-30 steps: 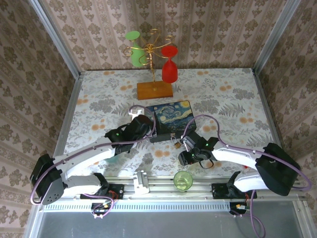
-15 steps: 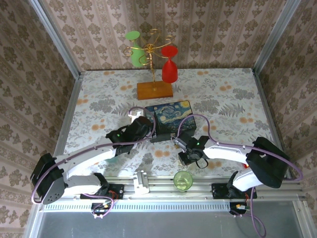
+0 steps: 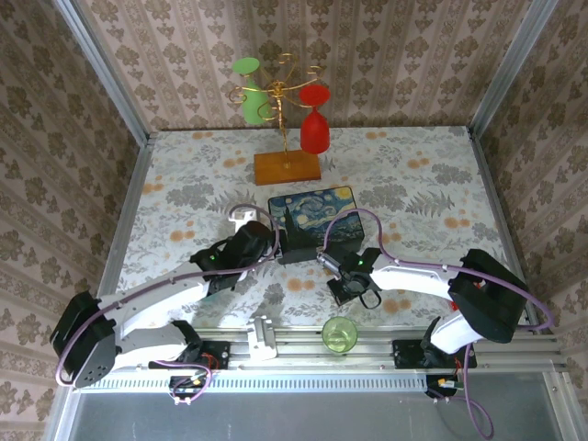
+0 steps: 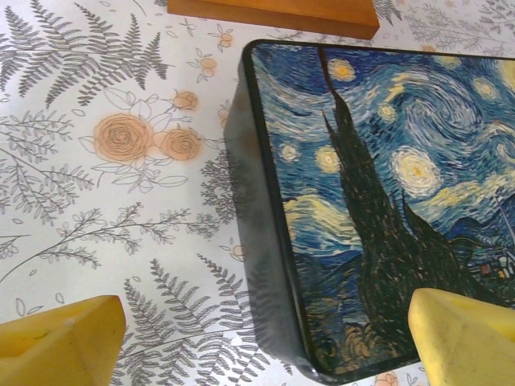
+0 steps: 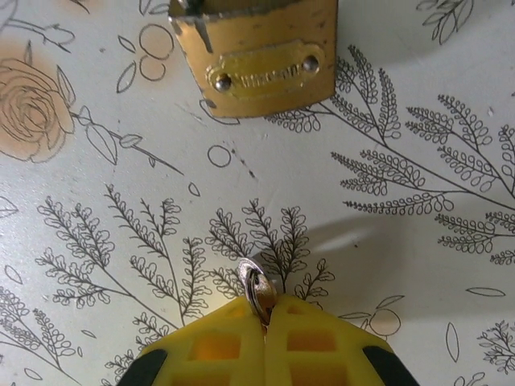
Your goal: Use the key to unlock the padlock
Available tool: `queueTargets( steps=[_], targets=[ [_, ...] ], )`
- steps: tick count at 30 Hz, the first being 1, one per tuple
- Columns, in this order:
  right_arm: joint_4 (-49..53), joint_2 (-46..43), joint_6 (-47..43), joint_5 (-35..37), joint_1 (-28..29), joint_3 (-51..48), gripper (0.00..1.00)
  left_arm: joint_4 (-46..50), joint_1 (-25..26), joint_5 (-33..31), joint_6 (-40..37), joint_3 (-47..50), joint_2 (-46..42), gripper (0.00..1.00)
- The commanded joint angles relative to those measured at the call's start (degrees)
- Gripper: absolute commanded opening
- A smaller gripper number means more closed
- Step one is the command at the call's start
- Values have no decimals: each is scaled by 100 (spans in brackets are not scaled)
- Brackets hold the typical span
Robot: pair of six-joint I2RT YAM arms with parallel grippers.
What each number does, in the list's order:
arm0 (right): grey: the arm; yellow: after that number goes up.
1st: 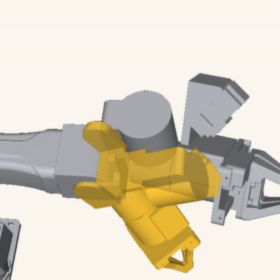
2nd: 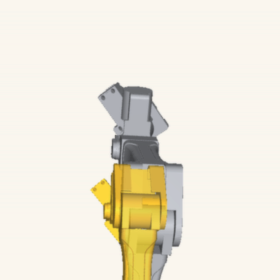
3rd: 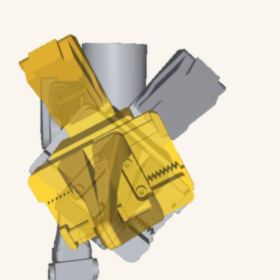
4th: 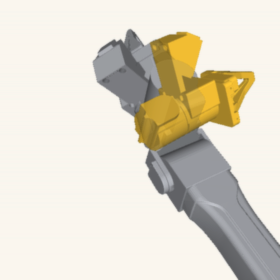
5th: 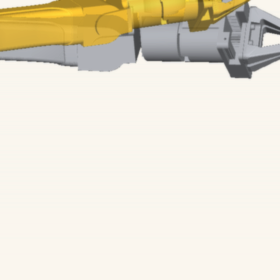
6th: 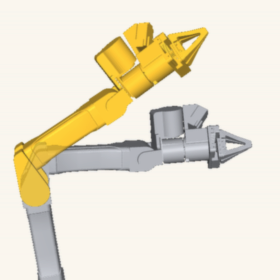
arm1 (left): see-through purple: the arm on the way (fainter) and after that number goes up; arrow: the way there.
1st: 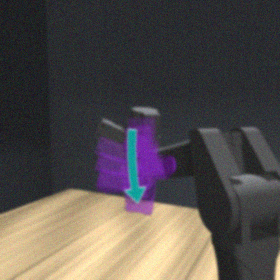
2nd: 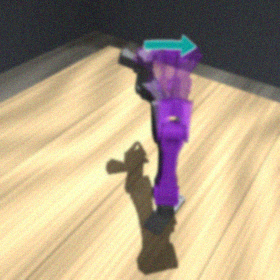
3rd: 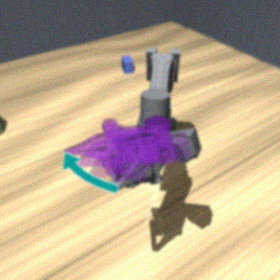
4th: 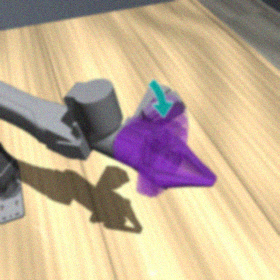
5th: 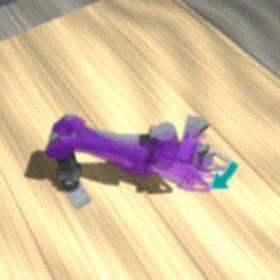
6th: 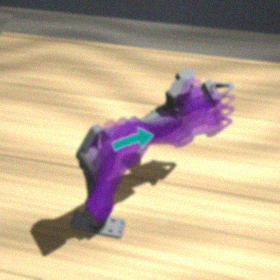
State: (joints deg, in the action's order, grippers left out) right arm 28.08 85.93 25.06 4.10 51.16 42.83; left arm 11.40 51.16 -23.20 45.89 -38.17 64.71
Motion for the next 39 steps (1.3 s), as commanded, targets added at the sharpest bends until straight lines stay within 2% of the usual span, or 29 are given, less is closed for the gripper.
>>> queueTargets(
  steps=[1, 6, 10, 13, 15, 17, 23, 26, 28, 30, 33, 35, 37, 39],
  targets=[
    [-266, -148, -134, -130, -173, 120, 0, -218, -39, 24, -249, 26, -190, 91],
    [-487, -1071, -278, -1317, -886, 127, 0, -582, 84, 496, -1314, -342, -169, 90],
    [-854, -1662, -274, -2502, -1466, 223, 0, -1429, 149, 1421, -1840, -381, -208, 87],
    [-1326, -1942, -138, -3491, -1874, 234, 0, -2178, 149, 2074, -1889, -179, -321, 85],
    [-1696, -2080, -29, -4048, -2066, 222, 0, -2549, 144, 2214, -1695, 6, -409, 82],
    [-2104, -2244, 38, -4358, -2125, 146, 0, -2940, 149, 2367, -1573, 197, -479, 76],
    [-3150, -2584, 531, -4680, -2119, -120, 0, -3909, 155, 3046, -1219, 453, -473, 68],
    [-3913, -2708, 969, -4746, -2105, -403, 0, -4330, 157, 3356, -1046, 502, -318, 54],
    [-3980, -2760, 1017, -4668, -2077, -460, 0, -4651, 161, 3531, -976, 537, -252, 47],
    [-3979, -2782, 1049, -4587, -2048, -486, 0, -5006, 166, 3685, -938, 601, -246, 35],
    [-4280, -2856, 1309, -4425, -2048, -642, 0, -5600, 197, 3896, -981, 840, -281, 32],
    [-4527, -2870, 1422, -4454, -2033, -722, 0, -5610, 179, 3761, -950, 968, -332, 37],
    [-4333, -2925, 1241, -4423, -1927, -674, 0, -5478, 99, 3590, -837, 992, -367, 31],
    [-4092, -2998, 1050, -4244, -1845, -646, 0, -5611, 76, 3806, -832, 892, -291, 28]
  ],
)
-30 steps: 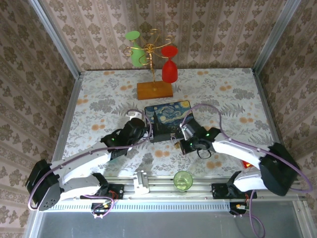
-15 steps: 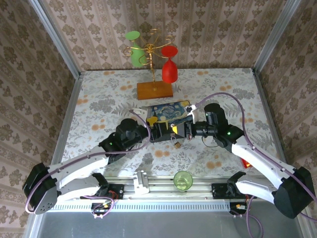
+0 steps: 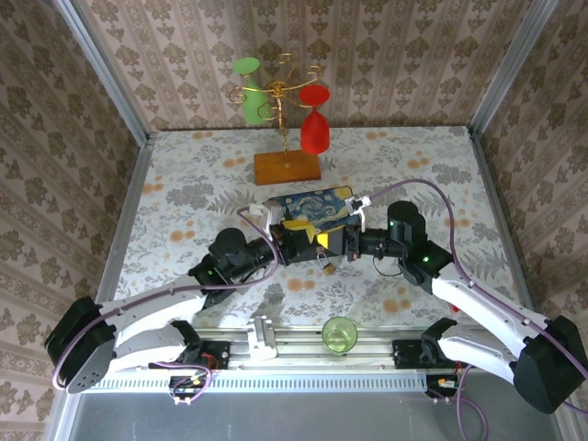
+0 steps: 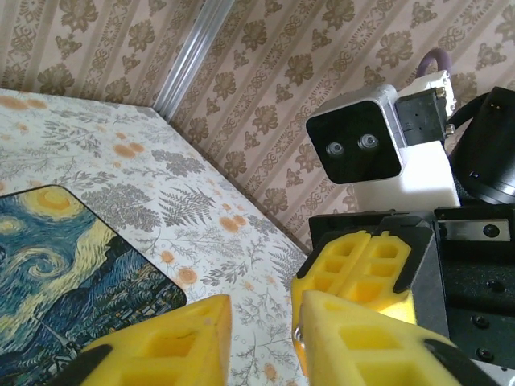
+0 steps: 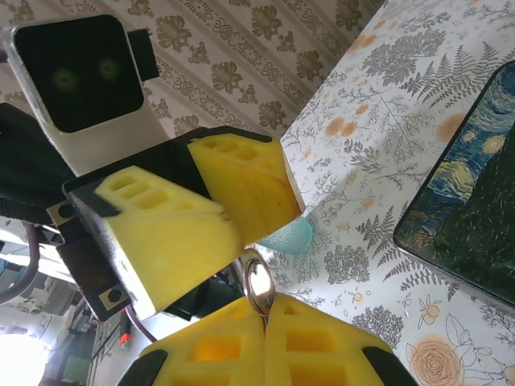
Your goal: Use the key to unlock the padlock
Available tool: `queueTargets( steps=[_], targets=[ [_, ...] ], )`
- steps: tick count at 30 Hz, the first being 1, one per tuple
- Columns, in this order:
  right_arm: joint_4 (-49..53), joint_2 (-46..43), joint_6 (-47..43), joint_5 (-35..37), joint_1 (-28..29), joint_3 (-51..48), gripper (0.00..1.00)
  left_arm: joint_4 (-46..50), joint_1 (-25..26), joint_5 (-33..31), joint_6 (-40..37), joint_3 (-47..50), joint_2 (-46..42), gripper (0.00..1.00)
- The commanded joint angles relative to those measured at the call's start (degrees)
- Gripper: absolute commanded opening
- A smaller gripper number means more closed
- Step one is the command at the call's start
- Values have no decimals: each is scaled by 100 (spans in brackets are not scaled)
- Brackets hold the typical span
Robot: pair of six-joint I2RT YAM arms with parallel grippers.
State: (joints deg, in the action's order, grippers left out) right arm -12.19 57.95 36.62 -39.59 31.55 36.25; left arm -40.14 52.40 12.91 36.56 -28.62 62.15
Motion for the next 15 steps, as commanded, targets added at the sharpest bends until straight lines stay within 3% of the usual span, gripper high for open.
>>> queueTargets(
  steps=[1, 15],
  targets=[
    [-80, -220, -86, 123, 116, -2, 0, -471, -36, 295, 102, -132, 16, 28],
    [-221, -232, 7, 149, 141, -138, 0, -890, 64, 1129, 292, -221, 432, 9]
  ],
)
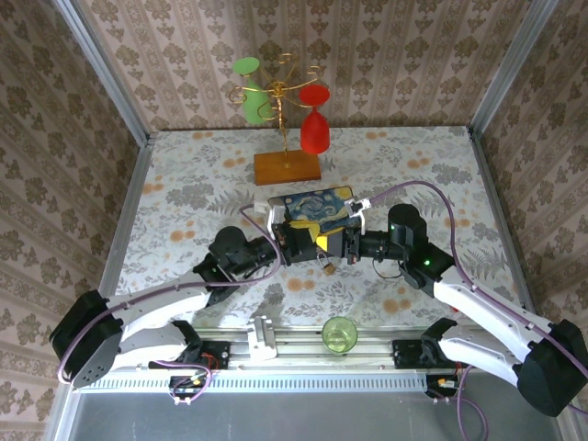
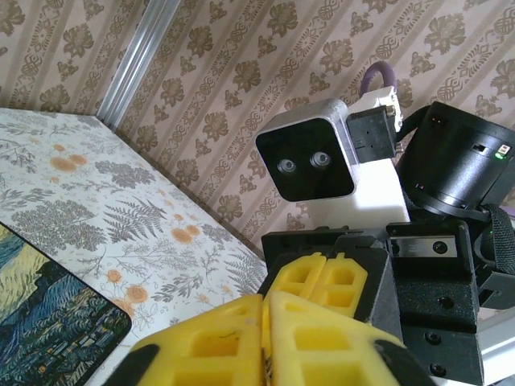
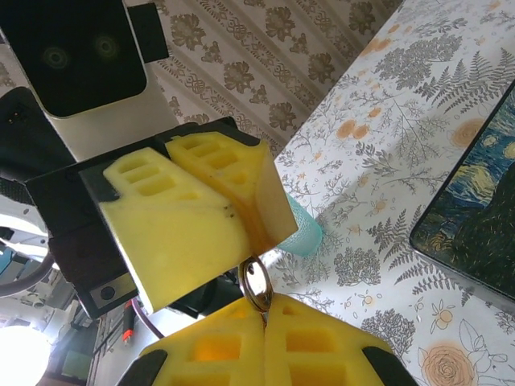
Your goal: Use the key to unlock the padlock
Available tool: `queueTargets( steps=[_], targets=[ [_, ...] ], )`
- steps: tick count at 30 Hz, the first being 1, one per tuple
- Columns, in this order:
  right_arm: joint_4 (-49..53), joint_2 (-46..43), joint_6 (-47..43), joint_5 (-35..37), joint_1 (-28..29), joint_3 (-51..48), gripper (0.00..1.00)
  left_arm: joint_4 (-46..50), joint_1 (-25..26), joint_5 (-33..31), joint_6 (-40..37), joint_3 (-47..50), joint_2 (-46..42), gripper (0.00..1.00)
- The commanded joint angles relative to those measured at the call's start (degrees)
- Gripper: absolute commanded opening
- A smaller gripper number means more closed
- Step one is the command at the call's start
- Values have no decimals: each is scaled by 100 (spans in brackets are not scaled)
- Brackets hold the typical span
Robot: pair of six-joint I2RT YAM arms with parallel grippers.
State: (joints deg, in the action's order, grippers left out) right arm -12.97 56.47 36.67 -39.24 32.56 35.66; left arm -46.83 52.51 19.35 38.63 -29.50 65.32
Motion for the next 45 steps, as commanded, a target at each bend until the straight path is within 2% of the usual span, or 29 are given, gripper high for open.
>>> queueTargets(
  steps=[1, 4, 8, 9, 10, 14, 20, 22, 25, 28, 30, 32, 33, 35, 38, 41, 43, 45],
  targets=[
    [-157, -68, 7, 127, 41, -89, 0, -238, 54, 568, 107, -156, 170, 9],
    [-255, -9, 59, 128, 58, -115, 0, -256, 52, 650, 172, -143, 220, 0],
    [-310, 79, 51, 153, 67, -111, 0, -294, 9, 639, 260, -58, 175, 1],
    [-335, 91, 51, 154, 66, -106, 0, -273, -6, 640, 281, -41, 157, 8],
    [-358, 108, 51, 171, 68, -121, 0, -272, -19, 604, 309, 1, 116, 10],
    [-568, 192, 155, 133, 67, -163, 0, -245, -90, 621, 351, 111, -55, 10],
    [-660, 321, 190, 118, 83, -169, 0, -181, -114, 624, 288, 288, -310, 26],
    [-672, 350, 196, 114, 92, -182, 0, -196, -119, 500, 296, 380, -369, 25],
    [-694, 373, 172, 128, 141, -191, 0, 98, -141, 552, 227, 295, -388, 17],
    [-702, 422, 143, 133, 197, -182, 0, 397, -140, 610, 110, 173, -380, 18],
    [-661, 468, 131, 195, 225, -179, 0, 693, -160, 412, 31, 172, -417, 16],
    [8, 561, -98, 487, 230, -45, 0, 1945, -265, -23, -259, 17, -624, 7],
    [234, 596, -214, 596, 234, -21, 0, 2366, -284, -179, -440, -19, -759, 7],
    [815, 611, -364, 1021, 234, -1, 0, 2893, -272, -506, -699, 52, -1091, 10],
    [2458, 648, -968, 1978, 272, 322, 4, 3833, -278, -1126, -880, 75, -1483, 15],
    [3453, 884, -1409, 2713, 488, 671, 9, 4119, -286, -1483, -966, 268, -1723, 17],
    [3596, 1143, -1366, 2995, 695, 844, 10, 4126, -277, -1658, -871, 387, -1705, 13],
    [3548, 1515, -1081, 3167, 998, 1001, 19, 4104, -277, -1759, -798, 477, -1570, 13]
  ],
)
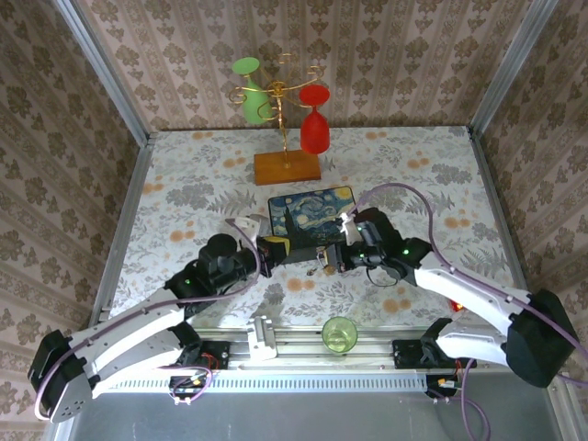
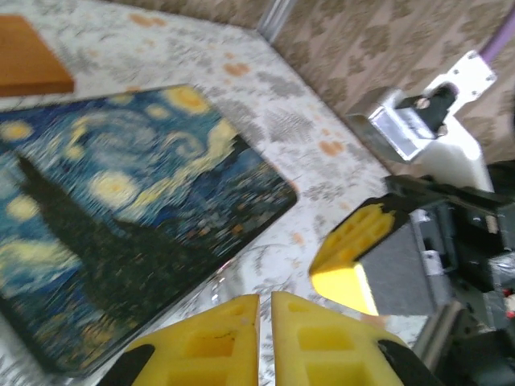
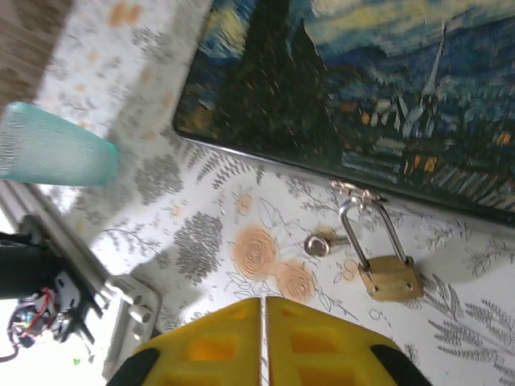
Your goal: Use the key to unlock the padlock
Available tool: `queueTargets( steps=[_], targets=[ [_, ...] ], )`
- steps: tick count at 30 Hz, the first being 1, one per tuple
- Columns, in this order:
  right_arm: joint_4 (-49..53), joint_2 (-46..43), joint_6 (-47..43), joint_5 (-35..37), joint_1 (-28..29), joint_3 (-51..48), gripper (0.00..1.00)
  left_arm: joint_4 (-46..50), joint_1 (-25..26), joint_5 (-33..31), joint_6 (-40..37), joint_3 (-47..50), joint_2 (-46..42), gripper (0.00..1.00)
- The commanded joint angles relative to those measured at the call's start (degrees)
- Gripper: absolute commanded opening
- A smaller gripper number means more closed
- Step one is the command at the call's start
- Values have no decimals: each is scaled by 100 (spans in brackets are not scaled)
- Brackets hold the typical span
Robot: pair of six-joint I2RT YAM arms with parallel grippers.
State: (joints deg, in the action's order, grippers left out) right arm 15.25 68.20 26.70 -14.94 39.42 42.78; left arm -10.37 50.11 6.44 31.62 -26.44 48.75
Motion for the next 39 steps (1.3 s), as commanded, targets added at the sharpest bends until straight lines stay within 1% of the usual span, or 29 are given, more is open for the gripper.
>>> queueTargets(
  steps=[1, 2, 4, 8, 11, 13, 15, 19, 22, 29, 36, 39],
  targets=[
    [640, 530, 78, 888, 564, 369, 24, 498, -47, -559, -35, 202, 150, 15],
    [583, 763, 254, 1097, 831, 468, 29, 505, -53, -631, 37, 251, 186, 16],
    [689, 1261, 698, 1596, 1204, 712, 36, 436, -86, -699, 175, 382, 184, 18],
    [613, 2077, 1394, 2110, 1539, 983, 40, 404, -217, -732, 439, 696, -17, 21],
    [1078, 2549, 1618, 2800, 1740, 1427, 42, 319, -282, -699, 583, 937, -305, 22],
    [1371, 2787, 1707, 3090, 1797, 1684, 44, 226, -282, -679, 678, 1078, -504, 22],
    [1418, 2910, 1785, 3133, 1797, 1760, 44, 202, -292, -666, 748, 1164, -656, 22],
    [1202, 3052, 1795, 3053, 1806, 1771, 42, 309, -291, -652, 765, 1215, -859, 22],
    [1345, 3258, 1793, 3148, 1817, 1917, 41, 374, -292, -647, 765, 1242, -957, 23],
    [1184, 3417, 1912, 3212, 1832, 1844, 38, 371, -284, -597, 798, 1259, -1076, 24],
    [985, 3659, 1962, 3230, 1825, 1838, 32, 334, -283, -552, 758, 1263, -1143, 24],
    [948, 3770, 1997, 3281, 1824, 1815, 31, 333, -279, -529, 767, 1270, -1196, 24]
  ],
)
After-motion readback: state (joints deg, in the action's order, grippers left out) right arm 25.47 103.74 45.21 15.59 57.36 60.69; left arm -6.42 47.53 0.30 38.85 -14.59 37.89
